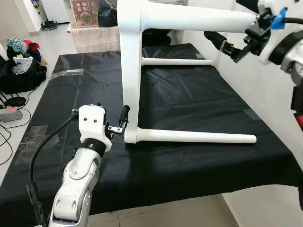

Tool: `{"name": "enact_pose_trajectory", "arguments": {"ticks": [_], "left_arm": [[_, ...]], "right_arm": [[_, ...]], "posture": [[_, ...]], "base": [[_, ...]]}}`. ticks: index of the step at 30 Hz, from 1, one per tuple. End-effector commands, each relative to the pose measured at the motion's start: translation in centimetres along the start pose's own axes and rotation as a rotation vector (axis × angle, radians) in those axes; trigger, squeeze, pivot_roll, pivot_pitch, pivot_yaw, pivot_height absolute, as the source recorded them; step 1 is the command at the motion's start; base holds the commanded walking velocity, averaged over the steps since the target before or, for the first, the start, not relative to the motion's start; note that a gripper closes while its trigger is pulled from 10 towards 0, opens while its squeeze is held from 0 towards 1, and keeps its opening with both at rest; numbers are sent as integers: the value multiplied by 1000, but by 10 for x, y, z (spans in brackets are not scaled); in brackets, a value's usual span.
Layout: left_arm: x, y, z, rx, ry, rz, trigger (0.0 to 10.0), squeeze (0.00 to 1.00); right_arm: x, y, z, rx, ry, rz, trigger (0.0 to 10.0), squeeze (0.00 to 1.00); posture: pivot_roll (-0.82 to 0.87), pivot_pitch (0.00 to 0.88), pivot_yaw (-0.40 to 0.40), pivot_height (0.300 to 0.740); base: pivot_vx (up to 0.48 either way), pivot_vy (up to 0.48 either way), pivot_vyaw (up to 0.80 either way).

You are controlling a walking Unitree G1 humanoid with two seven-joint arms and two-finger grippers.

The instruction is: Building children table

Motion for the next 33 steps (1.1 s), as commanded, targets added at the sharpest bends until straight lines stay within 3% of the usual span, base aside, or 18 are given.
{"name": "enact_pose_trajectory", "arguments": {"ticks": [1, 7, 11, 16, 19, 26, 32, 33], "left_arm": [[2, -2, 1, 11, 5, -6, 10000, 0], [2, -1, 2, 14, 8, -7, 10000, 0], [3, 1, 2, 16, 10, -13, 10000, 0], [11, 13, 0, 9, 10, -52, 10000, 0], [11, 13, 0, 9, 10, -52, 10000, 0], [22, 32, -3, -19, 14, -105, 10000, 0], [21, 46, 2, -12, 49, -107, 10000, 0], [19, 51, 9, 26, 86, -94, 10000, 0]], "right_arm": [[-28, 5, 11, 41, 96, 100, 10000, 0], [-22, 7, 21, 85, 61, 51, 10000, 0], [-13, 11, 40, 163, 26, -11, 10000, 0], [-19, 9, 58, 235, 25, 1, 10000, 0], [-19, 9, 58, 235, 25, 1, 10000, 0], [-35, 1, 68, 264, 1, 59, 10000, 0], [-39, -12, 75, 273, 18, 56, 10000, 0], [-38, -13, 79, 287, 31, 46, 10000, 0]], "posture": [[-56, 71, -10, 740], [-56, 73, -7, 740], [-53, 71, -8, 740], [-47, 70, -15, 740], [-47, 70, -15, 740], [-61, 69, -10, 740], [-74, 71, 2, 740], [-73, 72, -1, 740]], "base": [[0, 0, 0], [0, 0, 0], [0, 0, 0], [0, 0, 0], [0, 0, 0], [0, 0, 0], [0, 0, 0], [0, 0, 0]]}}
Point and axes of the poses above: a point about 5 cm out from each wrist's last joint towards the gripper, its own y axis pointing out of the wrist towards the gripper, its own x axis along the axis of the wrist's last joint, z = x × y, the point moved 2 cm from there along y, pointing out of the wrist towards the gripper, and after that the axes turned 15 degrees about y, right-handed, at the moved point
